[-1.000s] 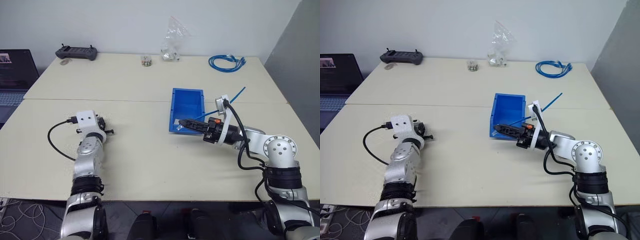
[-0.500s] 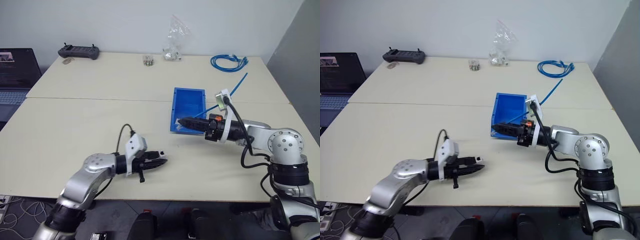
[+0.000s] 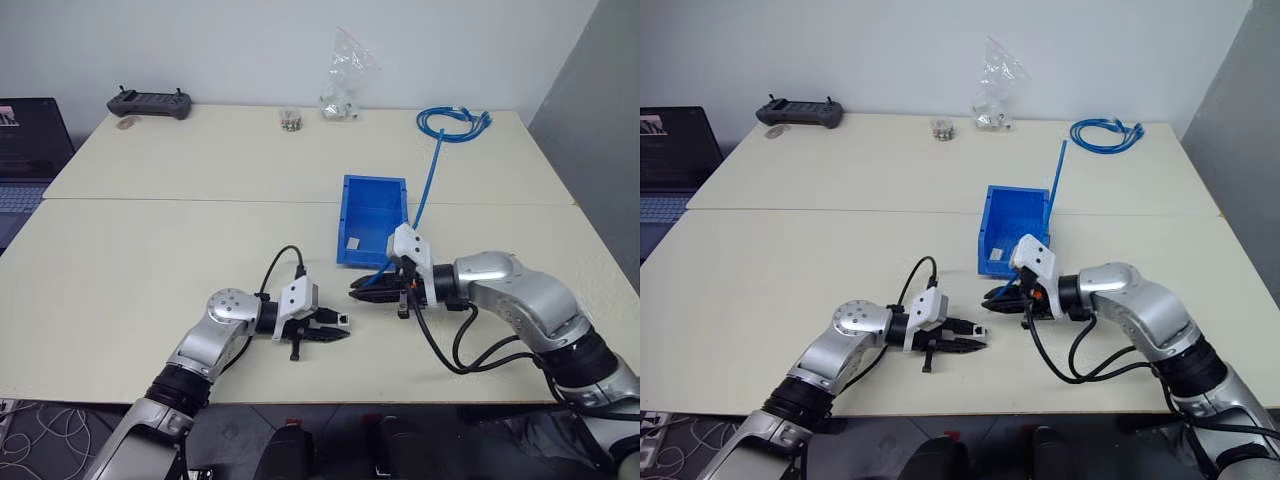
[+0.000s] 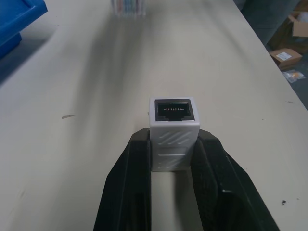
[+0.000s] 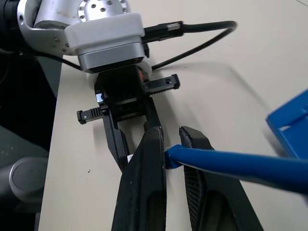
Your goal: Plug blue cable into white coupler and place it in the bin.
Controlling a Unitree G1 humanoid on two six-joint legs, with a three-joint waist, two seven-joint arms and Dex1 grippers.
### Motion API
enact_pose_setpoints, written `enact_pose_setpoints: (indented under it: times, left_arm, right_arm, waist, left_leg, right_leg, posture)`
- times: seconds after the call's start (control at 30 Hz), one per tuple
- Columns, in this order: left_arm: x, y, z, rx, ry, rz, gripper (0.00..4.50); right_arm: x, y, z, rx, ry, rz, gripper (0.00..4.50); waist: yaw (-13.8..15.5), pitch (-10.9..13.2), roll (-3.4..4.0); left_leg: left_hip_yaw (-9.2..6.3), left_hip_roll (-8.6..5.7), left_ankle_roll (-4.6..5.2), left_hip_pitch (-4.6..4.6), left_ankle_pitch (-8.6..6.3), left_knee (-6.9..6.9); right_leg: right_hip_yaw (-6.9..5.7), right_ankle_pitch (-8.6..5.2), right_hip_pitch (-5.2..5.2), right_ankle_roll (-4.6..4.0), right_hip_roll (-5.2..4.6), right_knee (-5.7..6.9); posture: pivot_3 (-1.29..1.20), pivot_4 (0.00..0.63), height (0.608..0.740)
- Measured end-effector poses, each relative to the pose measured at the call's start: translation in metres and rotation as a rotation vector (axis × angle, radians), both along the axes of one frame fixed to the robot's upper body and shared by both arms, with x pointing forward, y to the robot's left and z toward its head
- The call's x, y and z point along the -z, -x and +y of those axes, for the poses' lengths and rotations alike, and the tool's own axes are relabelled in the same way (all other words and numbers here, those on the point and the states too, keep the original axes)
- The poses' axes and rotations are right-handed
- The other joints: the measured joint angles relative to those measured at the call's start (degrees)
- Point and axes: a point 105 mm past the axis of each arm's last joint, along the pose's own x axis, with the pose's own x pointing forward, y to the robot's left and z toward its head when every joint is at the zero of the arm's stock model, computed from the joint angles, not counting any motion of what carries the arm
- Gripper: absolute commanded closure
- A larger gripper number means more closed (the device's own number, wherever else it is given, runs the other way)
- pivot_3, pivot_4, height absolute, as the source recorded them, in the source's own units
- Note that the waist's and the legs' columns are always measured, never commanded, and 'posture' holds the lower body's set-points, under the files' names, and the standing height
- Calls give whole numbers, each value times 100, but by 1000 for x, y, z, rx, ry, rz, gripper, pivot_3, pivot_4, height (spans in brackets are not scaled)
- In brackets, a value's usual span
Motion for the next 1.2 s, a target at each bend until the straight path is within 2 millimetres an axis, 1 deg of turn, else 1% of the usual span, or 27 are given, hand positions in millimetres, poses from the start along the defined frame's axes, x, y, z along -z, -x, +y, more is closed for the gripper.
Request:
enact_pose_setpoints:
  times: [0.1,0.3,0.57,0.73,0.87,1.2]
  left_arm:
    - [1,1,-5,7,12,10,3724]
    - [2,0,-5,6,4,28,3724]
    - [2,-1,-8,-2,6,43,3724]
    - [3,-2,-9,-4,9,43,3724]
    - [3,-2,-9,-5,9,44,3724]
    - [5,-2,-11,-13,10,52,3724]
  right_arm:
    - [8,5,4,-36,11,1,4273]
    - [25,6,2,-61,48,1,4273]
    - [28,1,5,-70,20,-9,4273]
    - [29,2,4,-98,41,-39,4273]
    - [33,3,3,-124,63,-63,4273]
    - [35,2,-4,-162,98,-76,4273]
  waist:
    - [3,0,0]
    - [6,0,0]
    - [9,-2,0]
    - [15,-4,1]
    - [15,-7,2]
    - [17,-8,2]
  left_leg:
    - [-7,0,0,-8,0,15]
    - [-9,2,1,-13,-1,48]
    - [-8,0,1,-9,0,53]
    - [-8,-1,1,-7,0,53]
    - [-8,-4,1,-4,0,53]
    - [-9,-5,2,48,-1,50]
  right_leg:
    - [-6,0,0,0,0,5]
    - [-7,2,3,4,2,14]
    - [-4,5,8,7,4,17]
    - [-5,5,10,7,4,17]
    - [-5,5,14,7,4,16]
    - [-5,3,65,9,3,8]
  posture:
    - [0,150,740]
    - [0,150,740]
    - [0,150,740]
    - [0,150,740]
    - [0,150,740]
    - [0,150,740]
